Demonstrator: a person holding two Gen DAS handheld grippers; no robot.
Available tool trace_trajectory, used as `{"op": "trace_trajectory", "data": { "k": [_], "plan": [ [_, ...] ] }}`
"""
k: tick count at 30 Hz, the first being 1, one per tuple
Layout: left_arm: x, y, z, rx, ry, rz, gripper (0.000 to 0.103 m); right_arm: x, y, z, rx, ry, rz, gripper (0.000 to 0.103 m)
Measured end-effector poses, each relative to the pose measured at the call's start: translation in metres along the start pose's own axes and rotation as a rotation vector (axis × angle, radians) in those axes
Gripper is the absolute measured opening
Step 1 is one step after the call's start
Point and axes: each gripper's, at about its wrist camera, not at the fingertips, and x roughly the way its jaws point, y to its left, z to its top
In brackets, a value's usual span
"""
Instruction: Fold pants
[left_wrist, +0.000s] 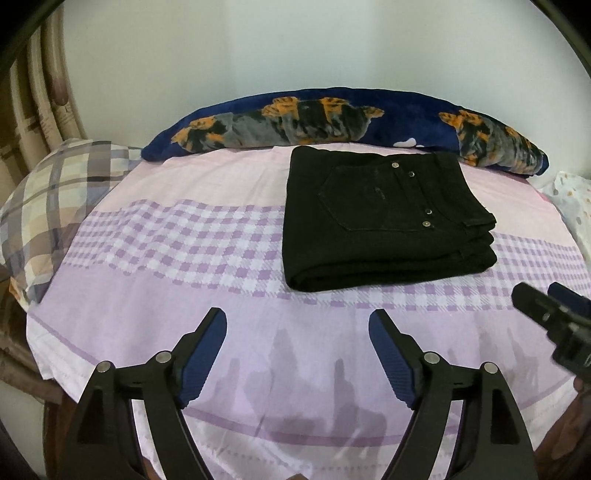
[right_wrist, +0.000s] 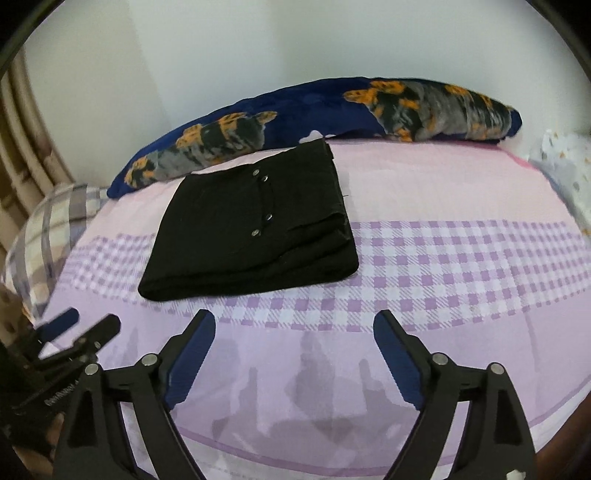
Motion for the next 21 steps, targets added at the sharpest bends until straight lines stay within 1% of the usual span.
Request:
{"op": "trace_trajectory", "data": {
  "k": [3,13,16,21],
  "plan": [
    [-0.0020,-0.0008,-0.0011,0.001,-0.004,0.012,0.080,0.0000,0.0027,-0.0031,-0.014,-0.011,-0.004,0.091],
    [-0.0051,-0.0045,-0.0026,0.006,-0.006,0.028,0.080,0.0020,0.0019,-0.0044,-0.012,-0.015,0.007,0.092],
    [-0.0053,-0.0055,-0.0037,0.013,-0.007,0.033,0.080,0.0042,0.0042,-0.0051,-0.028,-0.014,-0.006,0.093],
    [-0.0044,-0.0055,-0.0041,0.012,-0.004,0.035,0.080,0.0047,0.0072,-0.0054,-0.030,-0.012,0.000,0.093]
  ]
}}
